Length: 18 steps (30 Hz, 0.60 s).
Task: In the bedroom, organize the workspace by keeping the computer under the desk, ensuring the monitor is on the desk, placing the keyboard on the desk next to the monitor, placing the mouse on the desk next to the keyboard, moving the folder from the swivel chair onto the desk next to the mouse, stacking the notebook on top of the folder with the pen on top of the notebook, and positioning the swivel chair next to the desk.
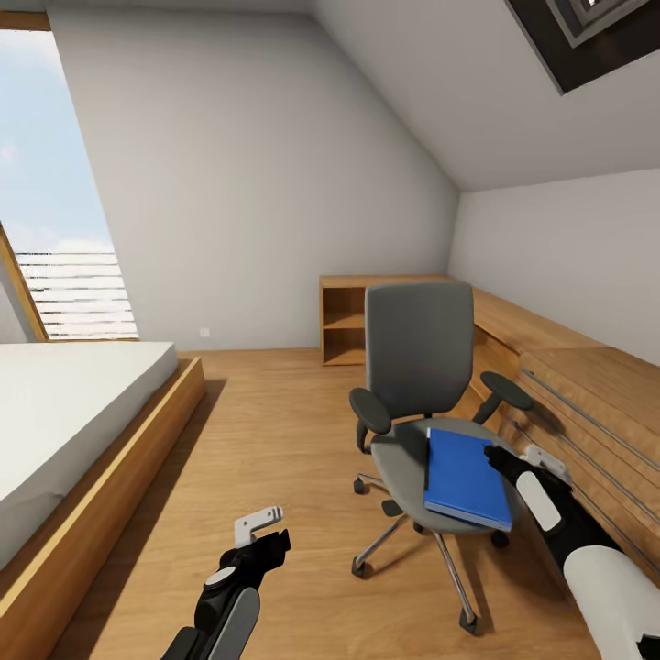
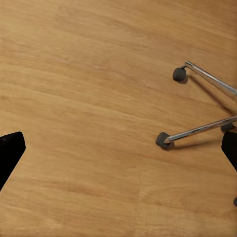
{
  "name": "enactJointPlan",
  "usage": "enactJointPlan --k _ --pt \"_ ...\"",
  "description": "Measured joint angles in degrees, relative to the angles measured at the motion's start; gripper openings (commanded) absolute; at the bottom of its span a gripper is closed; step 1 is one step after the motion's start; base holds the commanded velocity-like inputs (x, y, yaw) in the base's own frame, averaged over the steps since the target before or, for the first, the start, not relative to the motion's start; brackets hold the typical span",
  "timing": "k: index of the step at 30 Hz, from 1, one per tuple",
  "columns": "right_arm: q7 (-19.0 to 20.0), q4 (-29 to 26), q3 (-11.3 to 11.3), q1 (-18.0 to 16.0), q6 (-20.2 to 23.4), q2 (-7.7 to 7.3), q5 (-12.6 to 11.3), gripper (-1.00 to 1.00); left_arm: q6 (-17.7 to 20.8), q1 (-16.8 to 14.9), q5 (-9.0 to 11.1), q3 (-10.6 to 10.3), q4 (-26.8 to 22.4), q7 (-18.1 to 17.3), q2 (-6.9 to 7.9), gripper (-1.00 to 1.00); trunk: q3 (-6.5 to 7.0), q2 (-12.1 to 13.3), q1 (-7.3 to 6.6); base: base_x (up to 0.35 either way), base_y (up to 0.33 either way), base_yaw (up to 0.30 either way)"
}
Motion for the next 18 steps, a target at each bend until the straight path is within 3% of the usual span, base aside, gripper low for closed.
enactJointPlan --k 5,10,18 --pt "-1.6 -9.3 0.0 3.6 4.0 0.85 0.0 1.00 0.0 0.0 0.0 0.0 0.0 0.0 0.01 1.00 0.00 0.0 0.00 0.000 0.000 0.000" --pt "-6.3 -18.4 0.0 7.5 6.5 2.51 -0.1 1.00 0.0 0.0 0.0 0.0 0.0 0.1 0.02 1.00 0.00 0.0 0.00 0.000 0.000 0.000" --pt "-8.6 -22.7 0.0 8.9 7.2 4.18 -0.2 1.00 0.0 0.0 0.0 0.0 0.0 0.0 0.03 1.00 0.00 0.0 0.00 0.000 0.000 0.000"
